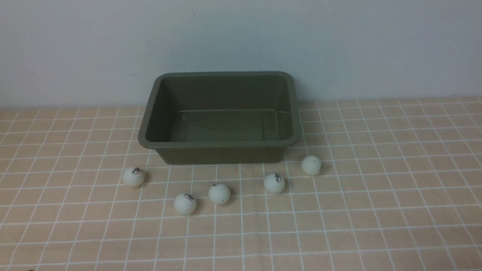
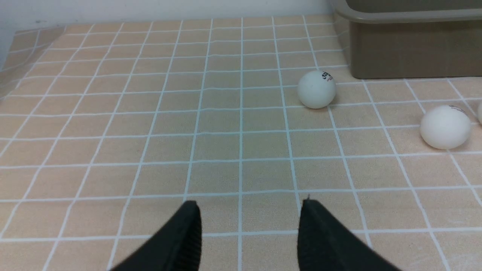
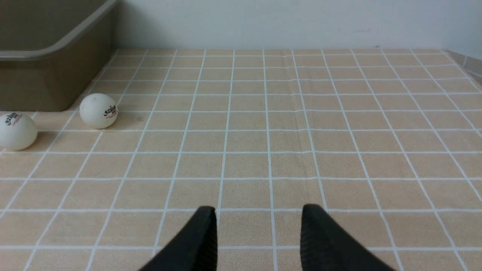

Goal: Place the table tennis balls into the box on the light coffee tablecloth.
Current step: 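Reach for and grasp a ping pong ball on the table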

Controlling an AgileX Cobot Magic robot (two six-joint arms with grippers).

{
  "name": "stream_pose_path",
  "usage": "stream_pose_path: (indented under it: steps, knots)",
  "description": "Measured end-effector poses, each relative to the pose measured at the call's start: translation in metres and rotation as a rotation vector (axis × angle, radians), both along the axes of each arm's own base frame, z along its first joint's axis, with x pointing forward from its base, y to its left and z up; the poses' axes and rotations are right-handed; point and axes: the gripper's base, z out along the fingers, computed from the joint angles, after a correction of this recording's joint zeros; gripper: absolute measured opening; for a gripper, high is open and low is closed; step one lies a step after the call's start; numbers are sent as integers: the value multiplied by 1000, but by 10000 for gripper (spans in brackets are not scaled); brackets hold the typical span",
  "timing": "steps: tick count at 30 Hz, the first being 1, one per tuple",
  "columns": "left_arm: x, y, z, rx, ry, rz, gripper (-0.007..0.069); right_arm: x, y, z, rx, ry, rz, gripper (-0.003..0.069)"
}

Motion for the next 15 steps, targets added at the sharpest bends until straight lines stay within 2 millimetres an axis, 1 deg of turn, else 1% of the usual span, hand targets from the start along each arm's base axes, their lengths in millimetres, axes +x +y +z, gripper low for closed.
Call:
stream_pose_path:
  steps: [6, 8, 11, 12, 15]
  knots:
    - [0, 0, 0, 0, 0, 0, 287, 1, 0, 2, 5, -26, 0, 291]
    - [0, 0, 0, 0, 0, 0, 287, 1, 1, 10, 24, -82, 0, 291]
    - [0, 0, 0, 0, 0, 0, 287, -1, 2, 29, 64, -145, 5, 291]
    - [0, 0, 0, 0, 0, 0, 287, -4, 3, 47, 92, -188, 11, 291]
    - [0, 0, 0, 0, 0, 0, 287, -12, 4, 72, 125, -223, 25, 291]
